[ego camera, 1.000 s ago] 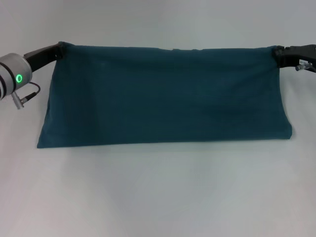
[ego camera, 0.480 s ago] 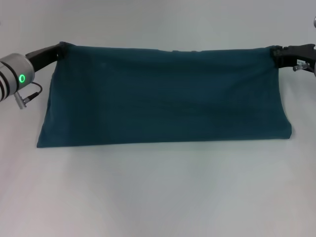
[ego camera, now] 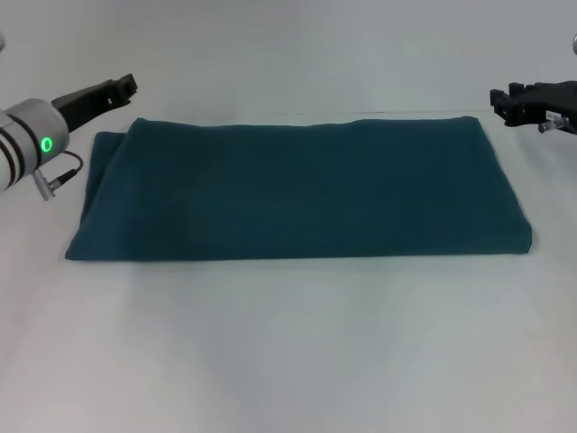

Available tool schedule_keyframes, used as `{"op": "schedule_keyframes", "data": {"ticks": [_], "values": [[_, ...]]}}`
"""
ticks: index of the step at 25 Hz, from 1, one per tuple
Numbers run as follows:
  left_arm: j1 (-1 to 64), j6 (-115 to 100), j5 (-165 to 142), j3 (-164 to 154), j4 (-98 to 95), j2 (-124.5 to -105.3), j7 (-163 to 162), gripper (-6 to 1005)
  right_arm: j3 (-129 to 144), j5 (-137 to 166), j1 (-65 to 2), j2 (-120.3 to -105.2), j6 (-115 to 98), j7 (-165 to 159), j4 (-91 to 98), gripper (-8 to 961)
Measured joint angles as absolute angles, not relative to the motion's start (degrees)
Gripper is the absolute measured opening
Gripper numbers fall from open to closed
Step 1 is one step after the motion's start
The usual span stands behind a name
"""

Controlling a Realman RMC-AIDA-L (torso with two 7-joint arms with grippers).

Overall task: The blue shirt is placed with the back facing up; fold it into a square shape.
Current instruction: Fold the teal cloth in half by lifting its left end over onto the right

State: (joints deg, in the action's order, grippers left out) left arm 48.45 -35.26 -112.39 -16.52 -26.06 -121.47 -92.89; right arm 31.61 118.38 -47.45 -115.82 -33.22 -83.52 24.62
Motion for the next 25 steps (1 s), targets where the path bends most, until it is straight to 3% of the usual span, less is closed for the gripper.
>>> {"op": "schedule_keyframes", "data": {"ticks": [4, 10, 16, 20, 21, 25], "values": [[47.2, -35.1, -108.8, -16.6, -26.5, -121.48, -92.8, 291, 31.5, 118.3, -47.1, -115.77, -33.2, -83.9, 25.1, 337], [45.3, -38.0, -107.7, -16.7, -27.0, -121.13, -93.2, 429, 31.3, 118.3, -46.1, -115.03, -36.0, -87.1, 26.0, 474], [41.0, -54.7, -107.7, -16.7, -29.7, -120.58, -94.4, 630, 31.4, 118.4, -41.7, -114.74, -49.5, -95.2, 32.1, 615], [38.6, -61.7, -107.9, -16.7, -31.9, -120.65, -96.5, 816, 31.3, 118.4, -39.2, -114.98, -56.5, -99.0, 35.7, 723], [38.0, -63.3, -108.0, -16.8, -32.4, -120.72, -97.2, 862, 31.3, 118.4, -38.5, -115.05, -58.3, -99.9, 36.7, 721], [34.9, -69.4, -108.1, -16.8, -34.1, -120.75, -98.6, 864, 31.6, 118.4, -35.3, -115.20, -65.5, -105.2, 41.0, 715]]}}
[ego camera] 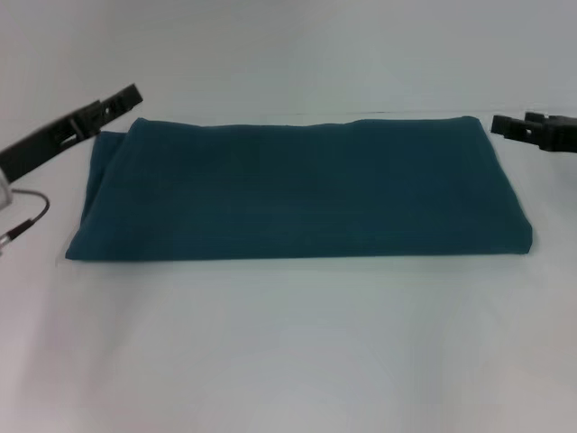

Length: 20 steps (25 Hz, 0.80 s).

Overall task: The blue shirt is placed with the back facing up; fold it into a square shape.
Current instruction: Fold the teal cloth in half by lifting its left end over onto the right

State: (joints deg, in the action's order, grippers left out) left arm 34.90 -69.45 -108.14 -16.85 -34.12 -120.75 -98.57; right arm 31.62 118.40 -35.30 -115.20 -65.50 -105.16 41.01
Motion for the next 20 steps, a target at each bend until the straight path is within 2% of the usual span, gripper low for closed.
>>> {"op": "schedule_keyframes", "data": {"ticks": [10, 20], "values": [[26.8, -73.6, -109.1, -20.6, -39.4, -121.07, -100.2, 862, 31.8, 119.4, -29.7, -112.46, -74.7, -116.1, 43.0, 716], [25.4, -68.9, -116.5, -20.0, -39.8, -121.32, -103.5, 860, 31.3, 126.0, -29.0, -109.72, -76.9, -124.8, 43.0, 715]]}}
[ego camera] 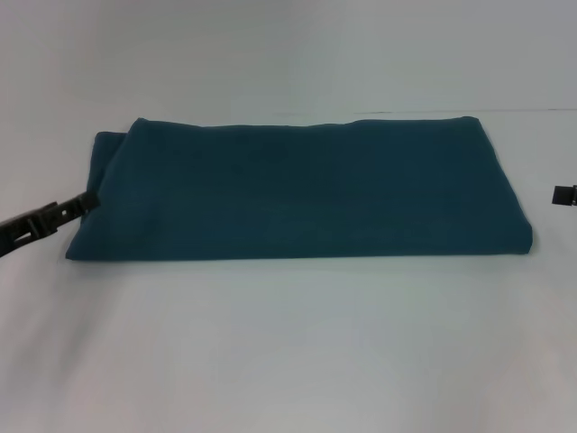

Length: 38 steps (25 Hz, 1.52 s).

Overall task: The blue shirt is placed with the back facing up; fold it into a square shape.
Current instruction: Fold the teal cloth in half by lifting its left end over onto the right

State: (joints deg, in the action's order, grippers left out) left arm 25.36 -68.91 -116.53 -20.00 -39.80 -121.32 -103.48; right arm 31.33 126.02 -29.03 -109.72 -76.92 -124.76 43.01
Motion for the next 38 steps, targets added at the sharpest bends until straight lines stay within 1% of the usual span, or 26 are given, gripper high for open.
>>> {"op": "schedule_keyframes", "data": {"ticks": [6, 12, 22, 38], "values": [[26.1, -66.0, -120.2, -20.5, -39.7, -121.38, -105.5, 859, 31.3, 126.3, -29.0, -109.57, -76.6, -125.5, 42.7, 715], [26.6, -62.6, -122.9, -21.8, -39.4, -121.29, -107.4, 860, 31.7, 126.5, -29.5, -109.72, -76.2, -126.4, 42.4, 716], [27.1, -61.3, -124.0, -25.1, -39.2, -121.39, -107.7, 860, 31.7, 126.5, -29.8, -110.18, -74.9, -126.4, 42.4, 715], [27.2, -60.6, -124.7, -25.4, -39.2, -121.37, -107.9, 859, 31.7, 126.5, -29.9, -110.12, -74.9, -126.5, 42.4, 715]]}}
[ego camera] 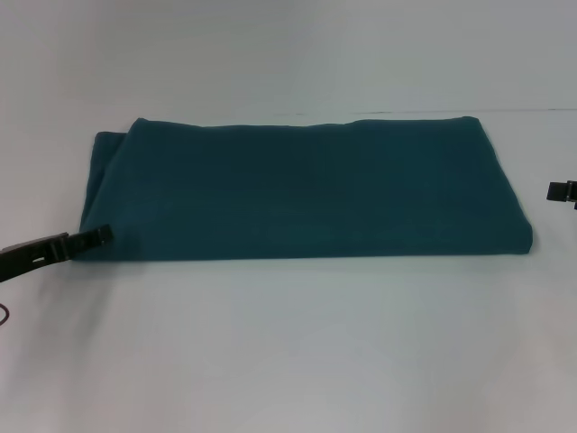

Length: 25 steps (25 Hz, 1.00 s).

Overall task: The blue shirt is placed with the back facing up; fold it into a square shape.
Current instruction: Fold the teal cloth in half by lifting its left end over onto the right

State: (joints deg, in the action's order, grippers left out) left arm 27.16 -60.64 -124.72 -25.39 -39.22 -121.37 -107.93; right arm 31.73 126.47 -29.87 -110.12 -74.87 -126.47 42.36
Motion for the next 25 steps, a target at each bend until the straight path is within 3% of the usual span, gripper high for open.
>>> {"op": "schedule_keyframes", "data": {"ticks": [17, 22, 25], "values": [[27.6, -61.1, -126.0, -25.8, -39.2, -121.38, -107.9, 859, 31.7, 126.5, -30.1, -110.18, -74.0, -126.5, 42.4, 716], [27.7, -60.8, -126.0, -25.7, -39.6, -121.37, -107.9, 813, 31.7, 126.5, -30.1, -110.21, -74.0, -126.5, 42.4, 715], [27.8, -60.7, -126.0, -25.7, -39.7, -121.37, -107.9, 700, 31.6, 126.5, -30.1, -110.24, -74.0, -126.5, 42.4, 715]]}}
